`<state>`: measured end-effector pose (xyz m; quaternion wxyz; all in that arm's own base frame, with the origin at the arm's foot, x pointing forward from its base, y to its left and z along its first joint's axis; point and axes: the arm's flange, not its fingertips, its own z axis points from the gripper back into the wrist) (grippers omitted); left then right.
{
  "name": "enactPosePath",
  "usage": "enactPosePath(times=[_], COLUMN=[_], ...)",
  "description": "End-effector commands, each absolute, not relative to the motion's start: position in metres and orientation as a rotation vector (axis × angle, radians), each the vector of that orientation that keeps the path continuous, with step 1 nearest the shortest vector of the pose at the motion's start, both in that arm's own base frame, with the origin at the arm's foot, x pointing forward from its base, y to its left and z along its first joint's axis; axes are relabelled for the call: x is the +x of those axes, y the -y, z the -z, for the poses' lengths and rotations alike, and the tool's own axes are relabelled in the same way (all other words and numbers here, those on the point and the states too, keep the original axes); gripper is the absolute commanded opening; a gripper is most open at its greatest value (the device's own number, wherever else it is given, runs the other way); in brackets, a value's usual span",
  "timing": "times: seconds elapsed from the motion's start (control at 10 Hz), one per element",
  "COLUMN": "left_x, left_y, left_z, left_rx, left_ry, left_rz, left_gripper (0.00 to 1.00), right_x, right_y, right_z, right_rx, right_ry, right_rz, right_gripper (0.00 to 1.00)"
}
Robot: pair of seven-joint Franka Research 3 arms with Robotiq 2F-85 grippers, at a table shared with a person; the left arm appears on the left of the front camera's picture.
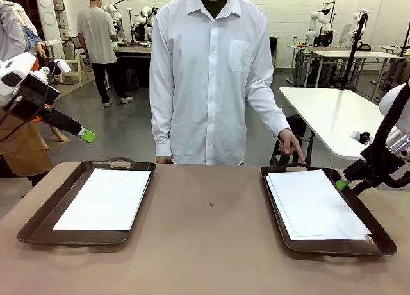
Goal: Sort the A4 documents.
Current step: Place the A4 Paper in the designated Handle tray.
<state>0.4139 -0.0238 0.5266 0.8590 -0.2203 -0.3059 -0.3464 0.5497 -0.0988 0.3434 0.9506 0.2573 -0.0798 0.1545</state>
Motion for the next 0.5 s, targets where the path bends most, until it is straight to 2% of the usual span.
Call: enactPosePath(times=[0.0,0.4], left_x=[0.4138,0.4138], left_y=[0.0228,0.0228], left_z=[-0.5261,-0.5261], left_rx=[-0.459,-0.459], left_ry=[0.64,0.64], left_rz=[0.736,0.736], left_gripper=[1.0,1.0], right_x=[0.5503,0.5503], right_y=[0.0988,0.0988], right_z=[-0.3429,-0.3429], right_rx=[0.523,0.523], right_ry=[0.162,0.162], right_rz=[-0.314,-0.314], right_gripper=[1.0,1.0])
